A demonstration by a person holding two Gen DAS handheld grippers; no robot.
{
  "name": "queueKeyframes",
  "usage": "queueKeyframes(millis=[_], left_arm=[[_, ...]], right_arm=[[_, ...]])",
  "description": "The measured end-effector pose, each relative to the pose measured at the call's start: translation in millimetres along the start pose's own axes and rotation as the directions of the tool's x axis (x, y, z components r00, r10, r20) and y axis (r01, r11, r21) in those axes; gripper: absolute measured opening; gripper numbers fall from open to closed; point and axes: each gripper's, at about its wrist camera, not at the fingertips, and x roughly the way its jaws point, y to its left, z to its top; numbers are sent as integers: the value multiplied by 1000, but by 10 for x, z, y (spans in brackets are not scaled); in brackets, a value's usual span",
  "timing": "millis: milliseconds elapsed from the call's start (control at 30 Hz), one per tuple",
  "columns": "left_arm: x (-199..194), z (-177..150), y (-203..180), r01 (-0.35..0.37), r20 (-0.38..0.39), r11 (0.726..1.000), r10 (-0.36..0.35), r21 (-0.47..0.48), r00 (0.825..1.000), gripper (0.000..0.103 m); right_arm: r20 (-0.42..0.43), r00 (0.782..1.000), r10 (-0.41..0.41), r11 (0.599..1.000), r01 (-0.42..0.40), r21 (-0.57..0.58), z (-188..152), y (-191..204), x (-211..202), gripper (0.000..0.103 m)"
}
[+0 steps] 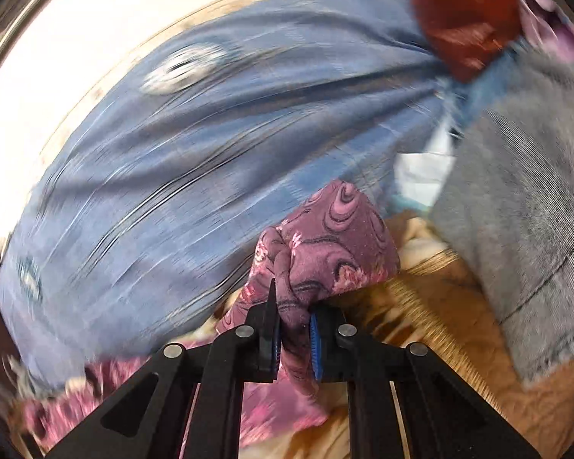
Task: Fold small clothes
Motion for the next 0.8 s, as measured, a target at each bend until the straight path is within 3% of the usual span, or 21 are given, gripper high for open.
queueKeyframes(millis=[167,300,433,800], left_arm=[[-165,44,130,-6,34,1000,7,-15,999,56],[-321,72,297,-11,55,999,13,-37,998,56],[-465,108,481,-7,69,998,12,-64,998,56],[-884,238,1132,10,144,978,21,-211,989,56]], right_arm=[[-75,995,64,991,-72,-112,-398,798,-5,12],[-155,977,150,973,-173,-152,-853,1441,93,12],[-247,941,231,945,-277,-174,-1331,2136,207,12],[-432,837,337,846,-471,-251,-2381,3695,356,17]])
